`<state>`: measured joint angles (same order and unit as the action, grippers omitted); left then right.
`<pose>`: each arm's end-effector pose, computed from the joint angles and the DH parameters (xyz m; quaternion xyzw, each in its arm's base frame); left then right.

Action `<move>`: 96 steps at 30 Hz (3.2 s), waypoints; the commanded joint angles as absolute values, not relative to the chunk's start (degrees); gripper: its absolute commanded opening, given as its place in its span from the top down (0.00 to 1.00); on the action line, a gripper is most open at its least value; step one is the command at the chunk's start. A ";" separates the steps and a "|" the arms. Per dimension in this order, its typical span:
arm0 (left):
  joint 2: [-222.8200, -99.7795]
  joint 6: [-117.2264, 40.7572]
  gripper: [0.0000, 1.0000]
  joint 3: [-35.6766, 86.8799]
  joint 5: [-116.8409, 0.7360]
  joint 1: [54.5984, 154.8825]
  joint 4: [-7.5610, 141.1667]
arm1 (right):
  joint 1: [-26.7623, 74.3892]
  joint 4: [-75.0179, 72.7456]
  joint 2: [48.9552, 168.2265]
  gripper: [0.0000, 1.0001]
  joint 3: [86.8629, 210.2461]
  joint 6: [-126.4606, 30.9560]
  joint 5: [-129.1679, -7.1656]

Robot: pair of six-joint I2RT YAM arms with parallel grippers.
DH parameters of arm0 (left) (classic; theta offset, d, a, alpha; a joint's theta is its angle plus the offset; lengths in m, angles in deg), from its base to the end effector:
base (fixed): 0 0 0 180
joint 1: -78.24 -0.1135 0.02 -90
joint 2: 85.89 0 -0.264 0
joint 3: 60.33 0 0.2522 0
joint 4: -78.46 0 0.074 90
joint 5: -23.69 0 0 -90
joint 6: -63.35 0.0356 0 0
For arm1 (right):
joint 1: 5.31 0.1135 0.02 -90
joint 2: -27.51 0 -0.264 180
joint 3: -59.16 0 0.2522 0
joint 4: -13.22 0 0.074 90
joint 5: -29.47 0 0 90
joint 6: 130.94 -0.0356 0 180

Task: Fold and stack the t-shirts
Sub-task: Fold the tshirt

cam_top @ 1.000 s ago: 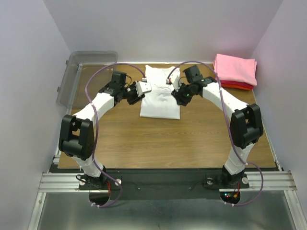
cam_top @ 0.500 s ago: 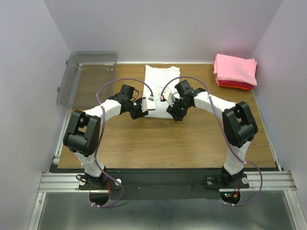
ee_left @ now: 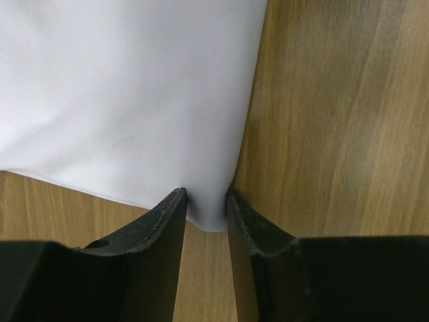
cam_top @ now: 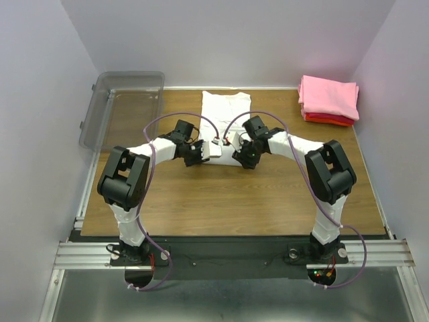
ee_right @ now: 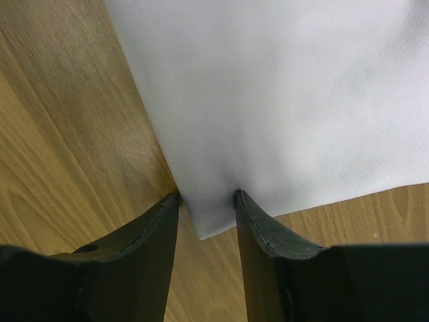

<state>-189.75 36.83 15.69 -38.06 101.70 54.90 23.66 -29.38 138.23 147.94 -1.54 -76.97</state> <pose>0.3345 -0.1635 0.1697 0.6882 0.6087 -0.1067 0.3800 0.3397 0.1996 0.1686 -0.5685 0.7809 0.1191 0.2299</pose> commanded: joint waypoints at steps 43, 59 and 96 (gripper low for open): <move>-175.64 29.68 1.00 24.01 -34.32 101.26 39.75 | 24.13 -35.78 117.08 0.99 147.46 -4.99 -71.07; -148.39 21.16 1.00 14.69 -26.76 111.46 23.58 | 26.68 -60.74 95.45 0.99 140.15 -8.24 -84.62; -186.10 23.09 1.00 23.14 -25.45 95.56 37.02 | 18.42 -43.17 137.03 0.99 156.42 -5.60 -89.70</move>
